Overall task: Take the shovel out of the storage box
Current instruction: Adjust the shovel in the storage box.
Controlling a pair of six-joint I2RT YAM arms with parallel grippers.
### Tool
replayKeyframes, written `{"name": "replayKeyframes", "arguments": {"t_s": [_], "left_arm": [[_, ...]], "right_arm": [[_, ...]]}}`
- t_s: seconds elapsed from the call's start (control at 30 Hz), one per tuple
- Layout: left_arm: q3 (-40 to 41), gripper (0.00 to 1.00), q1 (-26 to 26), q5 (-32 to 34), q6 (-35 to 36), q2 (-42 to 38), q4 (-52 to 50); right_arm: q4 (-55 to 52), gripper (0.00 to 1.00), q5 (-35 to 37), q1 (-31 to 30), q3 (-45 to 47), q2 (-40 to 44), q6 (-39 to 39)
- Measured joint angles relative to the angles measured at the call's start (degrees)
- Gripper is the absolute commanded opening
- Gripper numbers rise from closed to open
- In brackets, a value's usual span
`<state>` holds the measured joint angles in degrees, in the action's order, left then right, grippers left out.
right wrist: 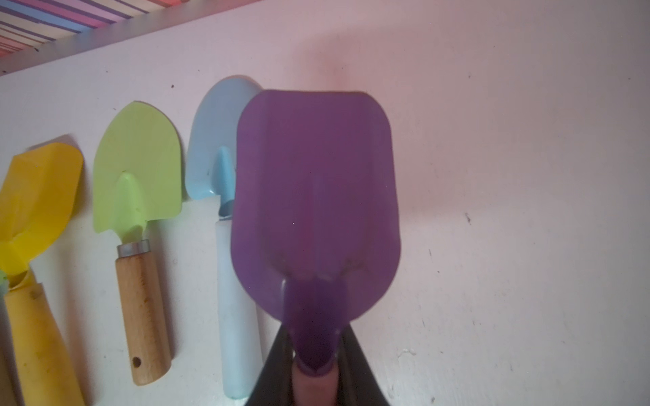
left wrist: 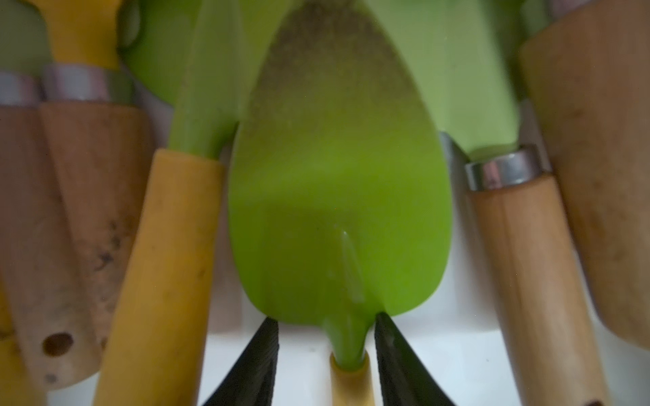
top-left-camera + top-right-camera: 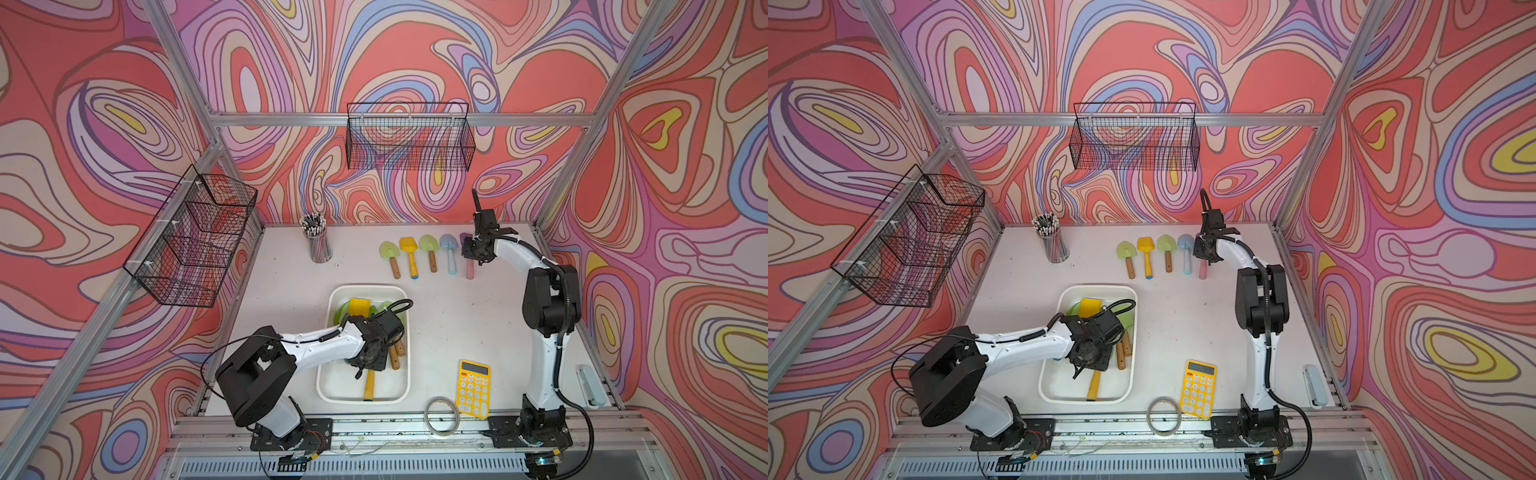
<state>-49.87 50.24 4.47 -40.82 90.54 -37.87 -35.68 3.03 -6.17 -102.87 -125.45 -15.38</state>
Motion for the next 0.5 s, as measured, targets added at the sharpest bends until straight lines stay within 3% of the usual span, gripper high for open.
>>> {"name": "replayKeyframes", "arguments": {"t_s": [0.5], "left_arm": [[-3.74, 0.54, -2.43, 1.79, 4.39, 2.86, 0.55]], "right_arm": [[-4.61, 0.14, 4.79, 0.22, -10.10, -9.44, 2.64]]}}
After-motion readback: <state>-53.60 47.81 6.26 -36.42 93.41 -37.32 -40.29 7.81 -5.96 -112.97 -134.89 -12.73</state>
